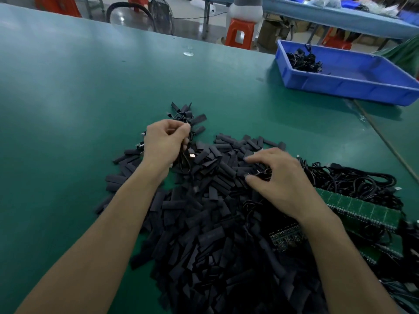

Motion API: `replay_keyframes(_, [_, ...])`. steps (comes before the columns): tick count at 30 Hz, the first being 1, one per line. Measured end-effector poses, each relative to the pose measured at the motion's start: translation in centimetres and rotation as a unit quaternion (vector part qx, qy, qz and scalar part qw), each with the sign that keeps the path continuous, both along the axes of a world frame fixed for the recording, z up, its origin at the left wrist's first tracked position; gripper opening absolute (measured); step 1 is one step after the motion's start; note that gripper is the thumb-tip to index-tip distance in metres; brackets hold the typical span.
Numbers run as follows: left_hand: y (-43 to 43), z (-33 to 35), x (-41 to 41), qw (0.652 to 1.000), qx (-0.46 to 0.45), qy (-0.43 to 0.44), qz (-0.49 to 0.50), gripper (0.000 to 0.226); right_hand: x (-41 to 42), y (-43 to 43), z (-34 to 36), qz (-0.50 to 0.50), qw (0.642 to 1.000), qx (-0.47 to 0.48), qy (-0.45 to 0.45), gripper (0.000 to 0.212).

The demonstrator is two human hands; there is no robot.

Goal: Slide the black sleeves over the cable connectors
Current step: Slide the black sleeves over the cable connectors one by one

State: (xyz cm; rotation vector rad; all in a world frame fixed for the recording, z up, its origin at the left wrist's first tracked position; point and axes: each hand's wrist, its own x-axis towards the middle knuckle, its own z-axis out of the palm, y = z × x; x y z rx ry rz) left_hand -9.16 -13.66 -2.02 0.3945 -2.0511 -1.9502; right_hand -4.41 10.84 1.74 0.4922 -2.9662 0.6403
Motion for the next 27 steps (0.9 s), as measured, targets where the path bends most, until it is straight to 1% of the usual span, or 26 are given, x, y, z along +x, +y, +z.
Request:
replay_keyframes(1, [0.0,0.1,-1.0,1.0,-0.007,-0.001,0.022,0.007,-0.1,0.2,0.0,0.003,0.999,0.03,-0.034,0.037])
replay_keyframes(2, [-0.1,0.2,-2.0,0.999,-0.02,-0.003,0.041,0.004,-0.1,0.3,-0.1,-0.002,0.997,0.035,-0.066,0.036])
replay_keyframes(4, [-0.4,0.2,-4.0,0.996,-0.048,-0.006,0.079,0.005,0.1,0.6,-0.5,-0.02,0.996,0.002,-0.089,0.034])
replay_keyframes(6, [-0.7,0.3,-5.5,0.992,-0.068,-0.01,0.107,0.007,0.1,0.8,-1.0,-0.041,0.997,-0.026,-0.054,0.028])
replay_keyframes(8, [-0.9,0.5,-6.3,0.987,-0.106,-0.015,0.116,0.018,-0.1,0.9,-1.1,-0.068,0.996,-0.054,-0.003,0.024])
replay_keyframes(10, [-0.8,0.9,-6.4,0.983,-0.156,-0.02,0.094,0.03,-0.3,1.0,-1.2,-0.083,0.993,-0.081,0.026,0.027])
replay_keyframes(12, [-0.3,1.1,-5.7,0.968,-0.245,-0.013,0.054,0.036,-0.5,0.7,-1.1,-0.082,0.988,-0.122,0.042,0.026])
replay_keyframes(14, [0.7,1.4,-4.2,0.943,-0.332,0.026,0.031,0.031,-0.5,0.4,-0.9,-0.078,0.977,-0.194,0.05,0.019])
replay_keyframes(15, [1.4,1.5,-3.2,0.94,-0.337,0.057,0.014,0.025,-0.6,0.2,-0.9,-0.078,0.968,-0.235,0.051,0.014])
replay_keyframes(16, [2.1,1.7,-2.1,0.946,-0.311,0.086,-0.021,0.019,-0.6,0.0,-0.8,-0.082,0.957,-0.275,0.047,0.011])
replay_keyframes(18, [3.8,1.7,0.4,0.958,-0.225,0.113,-0.138,0.016,-0.8,-0.2,-0.9,-0.094,0.933,-0.346,0.036,0.015])
replay_keyframes(20, [5.4,1.3,2.2,0.948,-0.155,0.106,-0.255,0.015,-0.9,-0.3,-0.9,-0.1,0.915,-0.391,0.012,0.022])
replay_keyframes(21, [6.1,0.9,2.7,0.943,-0.122,0.099,-0.292,0.014,-0.9,-0.4,-0.9,-0.093,0.908,-0.409,-0.008,0.025])
replay_keyframes(23, [7.2,0.2,3.4,0.945,-0.073,0.085,-0.308,0.015,-0.8,-0.3,-1.0,-0.066,0.889,-0.449,-0.05,0.026])
replay_keyframes(26, [7.8,-0.6,3.6,0.955,-0.025,0.07,-0.286,0.013,-0.8,0.0,-1.0,-0.041,0.848,-0.517,-0.11,0.021])
replay_keyframes(27, [7.8,-0.8,3.6,0.955,-0.01,0.065,-0.288,0.014,-0.8,0.1,-1.1,-0.038,0.84,-0.526,-0.127,0.017])
